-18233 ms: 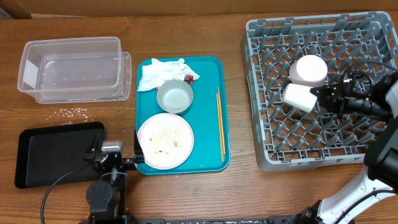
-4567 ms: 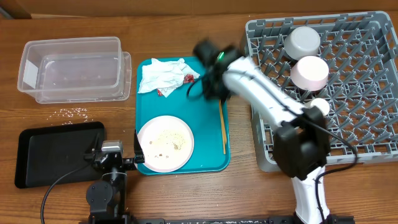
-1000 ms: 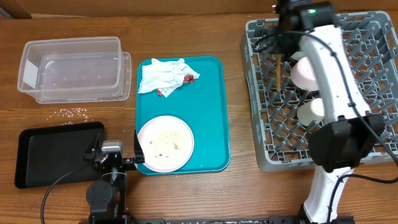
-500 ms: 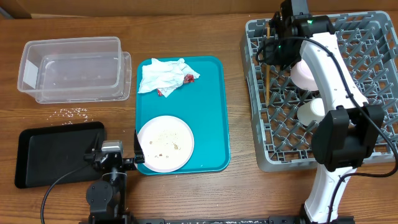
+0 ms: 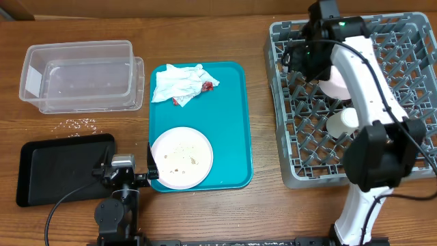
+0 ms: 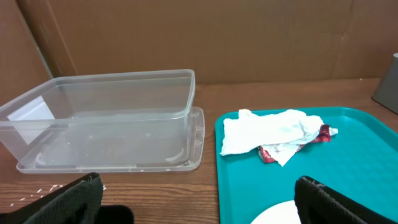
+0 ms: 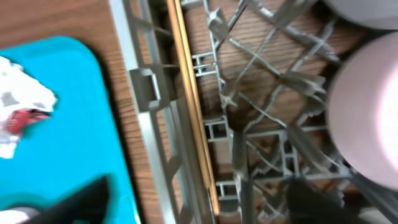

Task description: Sort waste into correct bins and load items into the dishwasher

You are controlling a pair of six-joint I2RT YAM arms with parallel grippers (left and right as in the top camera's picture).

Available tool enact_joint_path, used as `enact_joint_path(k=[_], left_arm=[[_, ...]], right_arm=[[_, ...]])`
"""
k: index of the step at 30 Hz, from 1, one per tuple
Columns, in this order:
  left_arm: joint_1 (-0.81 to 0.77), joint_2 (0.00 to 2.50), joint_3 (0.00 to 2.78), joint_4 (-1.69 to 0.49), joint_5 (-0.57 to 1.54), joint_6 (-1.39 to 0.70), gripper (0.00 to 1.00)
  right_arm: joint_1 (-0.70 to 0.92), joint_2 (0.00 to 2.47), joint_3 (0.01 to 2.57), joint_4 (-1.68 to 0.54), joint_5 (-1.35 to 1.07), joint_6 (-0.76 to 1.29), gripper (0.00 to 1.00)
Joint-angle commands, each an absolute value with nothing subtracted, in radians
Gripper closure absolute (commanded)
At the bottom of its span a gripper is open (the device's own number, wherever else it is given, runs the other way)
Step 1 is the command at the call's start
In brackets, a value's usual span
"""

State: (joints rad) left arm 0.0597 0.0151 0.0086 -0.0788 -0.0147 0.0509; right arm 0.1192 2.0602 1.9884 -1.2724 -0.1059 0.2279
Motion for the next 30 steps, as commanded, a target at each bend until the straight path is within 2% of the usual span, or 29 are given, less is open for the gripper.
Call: enact_joint_path(k=[1,10,15,19,26,28,30], left_arm=[[0.065,0.004,0.005,-0.077,-0.004,0.038,0.0],[0.065,0.004,0.005,-0.077,-0.004,0.038,0.0],[0.065,0.004,0.005,-0.077,-0.004,0.038,0.0],[0.065,0.004,0.005,-0.077,-0.004,0.038,0.0],[0.065,0.004,0.005,-0.074,-0.032,0.089,0.0],[0.065,0.004,0.005,-0.064,0.008,0.072,0.0],[0.065,0.004,0.005,-0.034,0.133,-0.01,0.0]], right_arm=[[0.02,1.876,2.078,-1.297,-0.087,0.309,0.0],[-0.415,1.734,2.083,-1.404,-0.093,0.376,0.0],[-0.574,1.739,2.082,-1.481,-0.178,0.376,0.0],[-0.627,1.74,2.082,-1.51,-0.254,0.375,0.0],[-0.628,1.74,2.082,-1.509,-0.279,0.375,0.0],[-0.629,1.74,2.082,-1.509,-0.279,0.375,0.0],[-0.63,1.74,2.082,-1.509,-0.279,0.375,0.0]])
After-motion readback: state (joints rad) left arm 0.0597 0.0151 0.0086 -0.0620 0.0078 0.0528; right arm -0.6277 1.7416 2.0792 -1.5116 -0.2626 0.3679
